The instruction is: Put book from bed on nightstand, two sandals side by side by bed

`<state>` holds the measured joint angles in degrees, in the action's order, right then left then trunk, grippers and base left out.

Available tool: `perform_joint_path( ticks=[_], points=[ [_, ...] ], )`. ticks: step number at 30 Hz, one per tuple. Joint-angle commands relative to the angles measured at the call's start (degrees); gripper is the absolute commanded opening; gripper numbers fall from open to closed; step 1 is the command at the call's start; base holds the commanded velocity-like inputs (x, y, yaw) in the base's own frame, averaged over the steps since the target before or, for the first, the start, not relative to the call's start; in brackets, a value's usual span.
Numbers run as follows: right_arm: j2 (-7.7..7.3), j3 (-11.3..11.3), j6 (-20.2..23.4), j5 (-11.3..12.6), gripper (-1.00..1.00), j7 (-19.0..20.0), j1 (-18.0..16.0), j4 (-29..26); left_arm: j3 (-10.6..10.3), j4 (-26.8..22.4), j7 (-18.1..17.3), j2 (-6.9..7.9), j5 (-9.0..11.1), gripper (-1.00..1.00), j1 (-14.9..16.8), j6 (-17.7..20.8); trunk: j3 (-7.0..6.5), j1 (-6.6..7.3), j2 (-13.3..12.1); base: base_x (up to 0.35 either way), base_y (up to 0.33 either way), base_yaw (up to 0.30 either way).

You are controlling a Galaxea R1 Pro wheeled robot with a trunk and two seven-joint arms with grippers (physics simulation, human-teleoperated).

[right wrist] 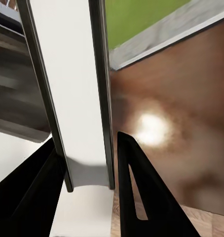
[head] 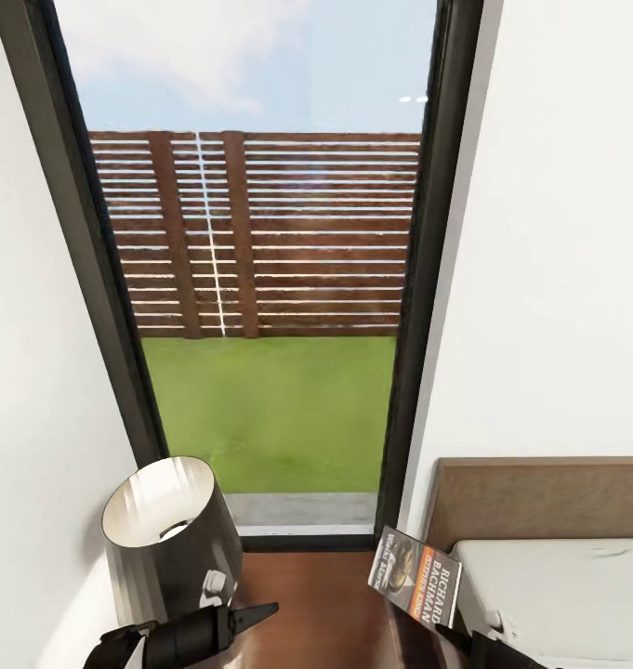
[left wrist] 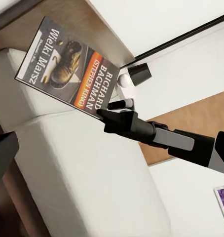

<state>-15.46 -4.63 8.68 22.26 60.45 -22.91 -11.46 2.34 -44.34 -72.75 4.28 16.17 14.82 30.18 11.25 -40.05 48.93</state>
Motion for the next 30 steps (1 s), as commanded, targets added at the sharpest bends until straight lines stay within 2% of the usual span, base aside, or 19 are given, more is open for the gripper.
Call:
perform_joint_path(
  ticks=[1, 5, 6, 7, 10, 13, 15, 21, 26, 29, 30],
  points=[
    [0.07, -0.5, 0.68, -0.15, -1.0, 0.66, -0.05, -0.15, 0.01, 0.01, -0.12, 0.01, 0.18, 1.0, 0.03, 0.6, 0.08, -0.01, 0.06, 0.0, 0.0, 0.0],
    [0.36, -0.45, 2.79, 0.11, -1.0, 1.2, -0.07, -0.23, 0.03, 0.04, -0.1, 0.02, 0.18, 1.0, 0.03, 0.59, 0.08, -0.01, 0.06, 0.0, 0.0, 0.0],
    [0.78, -0.43, 5.27, 0.05, -1.0, 1.22, -0.08, -0.42, 0.03, 0.04, -0.07, 0.01, 0.18, 1.0, 0.03, 0.56, 0.08, -0.01, 0.06, 0.0, 0.0, 0.0],
    [1.76, -0.41, 8.64, -0.01, -1.0, 1.2, -0.13, -0.66, 0.03, 0.03, -0.02, 0.01, 0.18, 1.0, 0.03, 0.55, 0.08, -0.01, 0.06, 0.0, 0.0, 0.0],
    [6.15, -0.44, 19.94, -0.12, -1.0, 0.92, -0.23, -3.93, 0.03, -0.02, 0.04, 0.02, 0.18, 1.0, 0.03, 0.54, 0.08, -0.01, 0.06, 0.0, 0.0, 0.0],
    [8.92, -0.46, 25.3, -0.06, -1.0, 0.58, -0.37, -8.98, 0.03, -0.03, 0.06, 0.02, 0.18, 1.0, 0.03, 0.53, 0.08, -0.01, 0.06, 0.0, 0.0, 0.0],
    [10.28, -0.46, 26.93, 0.14, -1.0, 0.0, -0.47, -11.48, 0.07, -0.04, 0.06, 0.02, 0.18, 1.0, 0.03, 0.54, 0.08, -0.01, 0.06, 0.0, 0.0, 0.0],
    [14.12, -0.47, 27.94, 0.38, -1.0, -3.74, -0.7, -13.24, 0.18, -0.04, 0.06, 0.09, 0.18, 1.0, 0.03, 0.5, 0.08, -0.01, 0.06, 0.0, 0.0, 0.0],
    [15.38, -0.53, 28.26, 0.78, -1.0, -10.28, -0.88, -13.44, 0.2, -0.04, 0.19, 0.08, 0.14, 1.0, 0.03, 0.5, 0.08, -0.01, 0.06, 0.0, 0.0, 0.0],
    [15.55, -0.54, 29.17, 2.87, -1.0, -13.1, -0.95, -13.51, 0.2, -0.04, 0.28, 0.06, 0.11, 1.0, 0.03, 0.5, 0.08, -0.01, 0.06, 0.0, 0.0, 0.0],
    [15.58, -0.55, 29.87, 4.27, -1.0, -13.63, -0.97, -13.51, 0.2, -0.04, 0.3, 0.08, 0.13, 1.0, 0.03, 0.5, 0.08, -0.01, 0.06, 0.0, 0.0, 0.0]
  ],
)
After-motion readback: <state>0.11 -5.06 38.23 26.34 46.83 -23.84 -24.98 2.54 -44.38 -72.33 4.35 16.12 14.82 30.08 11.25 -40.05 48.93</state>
